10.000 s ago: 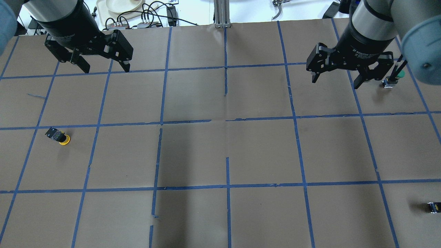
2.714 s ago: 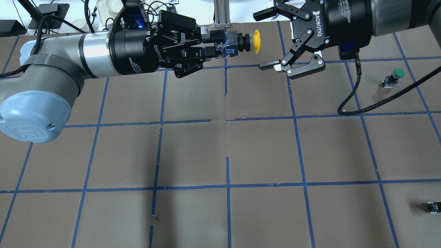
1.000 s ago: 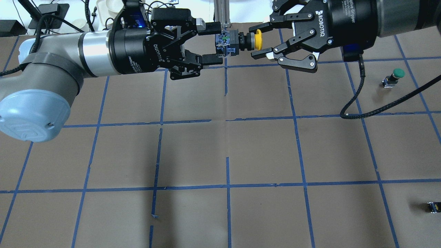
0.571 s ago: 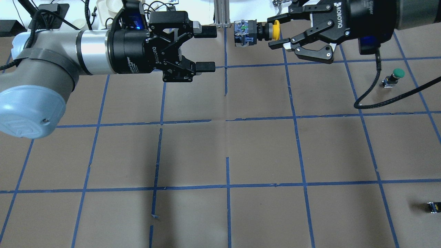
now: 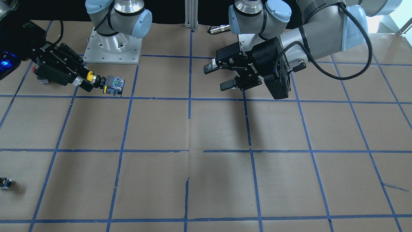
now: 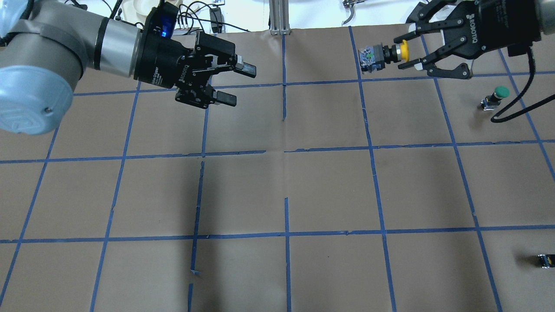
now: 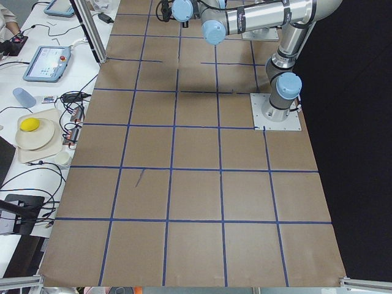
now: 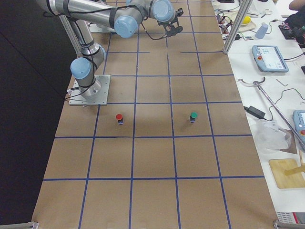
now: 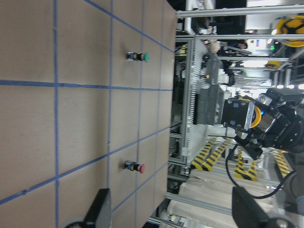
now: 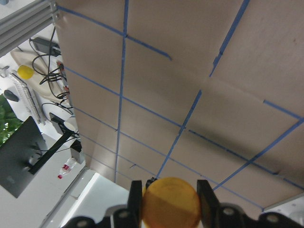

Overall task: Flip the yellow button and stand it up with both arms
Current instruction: 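Carry the button with the right gripper toward the green button while the left arm withdraws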

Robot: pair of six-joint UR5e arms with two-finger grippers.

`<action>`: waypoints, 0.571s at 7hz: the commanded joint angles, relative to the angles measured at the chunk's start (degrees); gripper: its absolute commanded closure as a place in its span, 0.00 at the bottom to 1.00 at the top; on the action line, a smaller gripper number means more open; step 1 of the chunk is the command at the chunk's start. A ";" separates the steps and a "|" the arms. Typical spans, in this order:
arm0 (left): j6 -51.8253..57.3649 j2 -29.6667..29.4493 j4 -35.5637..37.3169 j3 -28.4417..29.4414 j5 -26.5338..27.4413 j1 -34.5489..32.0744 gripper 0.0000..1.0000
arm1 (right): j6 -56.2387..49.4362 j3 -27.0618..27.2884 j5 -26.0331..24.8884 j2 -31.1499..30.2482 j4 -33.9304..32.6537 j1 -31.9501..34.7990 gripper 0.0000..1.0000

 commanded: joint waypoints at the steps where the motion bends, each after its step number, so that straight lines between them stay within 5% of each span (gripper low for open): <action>1: 0.36 -2.09 -0.43 7.02 23.85 -0.78 0.07 | -24.66 2.41 -16.43 2.29 -0.63 -0.63 0.81; 3: 0.97 -0.69 0.36 7.30 47.06 -1.05 0.03 | -41.94 5.58 -30.96 4.23 -7.71 -3.25 0.84; 4: 1.67 0.54 0.80 7.39 50.19 -1.05 0.01 | -52.63 7.60 -35.45 4.58 -12.63 -5.62 0.84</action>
